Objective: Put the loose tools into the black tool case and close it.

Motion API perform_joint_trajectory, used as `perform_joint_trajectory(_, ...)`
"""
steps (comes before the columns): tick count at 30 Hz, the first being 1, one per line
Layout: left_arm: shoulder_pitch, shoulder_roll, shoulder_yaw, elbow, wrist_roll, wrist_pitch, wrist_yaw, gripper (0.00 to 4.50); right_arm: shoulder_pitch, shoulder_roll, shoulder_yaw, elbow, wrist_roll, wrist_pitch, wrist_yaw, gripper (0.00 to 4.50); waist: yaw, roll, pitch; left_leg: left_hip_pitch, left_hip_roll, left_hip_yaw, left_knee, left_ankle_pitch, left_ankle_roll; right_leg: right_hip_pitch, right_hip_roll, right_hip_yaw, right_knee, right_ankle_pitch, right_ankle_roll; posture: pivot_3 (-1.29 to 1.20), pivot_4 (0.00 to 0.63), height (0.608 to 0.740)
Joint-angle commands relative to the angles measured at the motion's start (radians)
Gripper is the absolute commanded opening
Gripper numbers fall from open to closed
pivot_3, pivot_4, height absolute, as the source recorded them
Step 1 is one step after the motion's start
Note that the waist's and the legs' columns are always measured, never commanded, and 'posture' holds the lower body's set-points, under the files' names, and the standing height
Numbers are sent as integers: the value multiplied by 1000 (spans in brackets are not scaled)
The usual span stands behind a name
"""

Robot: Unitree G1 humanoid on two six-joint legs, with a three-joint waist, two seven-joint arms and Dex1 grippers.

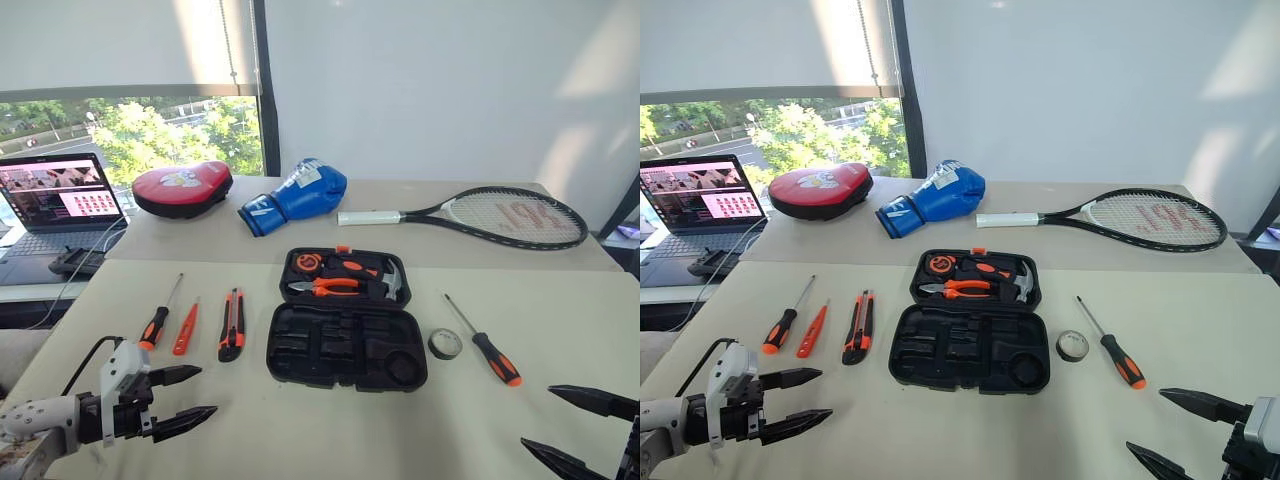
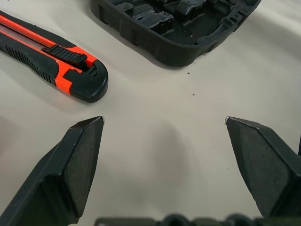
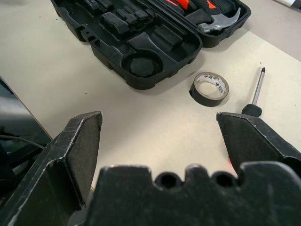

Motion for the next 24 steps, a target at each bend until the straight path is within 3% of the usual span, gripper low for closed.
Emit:
perform_joint_trajectory(1, -49, -36, 43, -25, -21, 29, 113, 4449, -64, -7, 60, -43, 24, -35, -61, 4500, 0, 0, 0, 0, 0, 0, 0, 0, 0, 0, 0, 0, 0, 0, 0, 0, 150, 740)
perform_joint_trajectory(4, -170, -126, 112, -50, -67, 156, 395, 4449, -227, -12, 193, -142, 107, -3, -202, 4500, -2, -1, 1, 2, 1, 0, 0, 0, 0, 0, 0, 0, 0, 1, 1, 0, 150, 740)
perform_joint_trajectory(9, -343, -87, 146, 6, -24, 428, 670, 4449, -390, -136, 319, -196, 287, 95, -281, 4500, -2, -2, 1, 3, 1, -1, 0, 3, -4, 1, 3, 1, 3, 6, 4, 0, 150, 740)
perform_joint_trajectory(14, -469, 25, 56, 127, 67, 576, 742, 4449, -489, -237, 368, -180, 361, 123, -294, 4500, 0, -4, 1, -1, -1, -1, 0, 6, 1, 0, 8, -7, 2, 9, -2, 0, 150, 740)
perform_joint_trajectory(18, -539, 35, -9, 223, 104, 651, 767, 4449, -508, -258, 374, -168, 359, 114, -302, 4500, 1, -4, 1, -1, -2, -1, 0, 6, 1, 1, 6, -7, 1, 8, 0, 0, 150, 740)
perform_joint_trajectory(21, -530, 31, -21, 233, 102, 675, 750, 3766, -498, -261, 366, -166, 351, 109, -299, 4500, 0, -7, 2, -3, -3, -1, 0, 5, 0, 0, 5, -7, 1, 8, 0, 0, 150, 740)
perform_joint_trajectory(24, -522, 23, -19, 236, 102, 667, 737, 2659, -489, -261, 356, -166, 343, 106, -300, 4500, 0, -7, 1, -3, -2, -1, 0, 5, -1, -1, 0, -6, 1, 7, 0, 0, 150, 740)
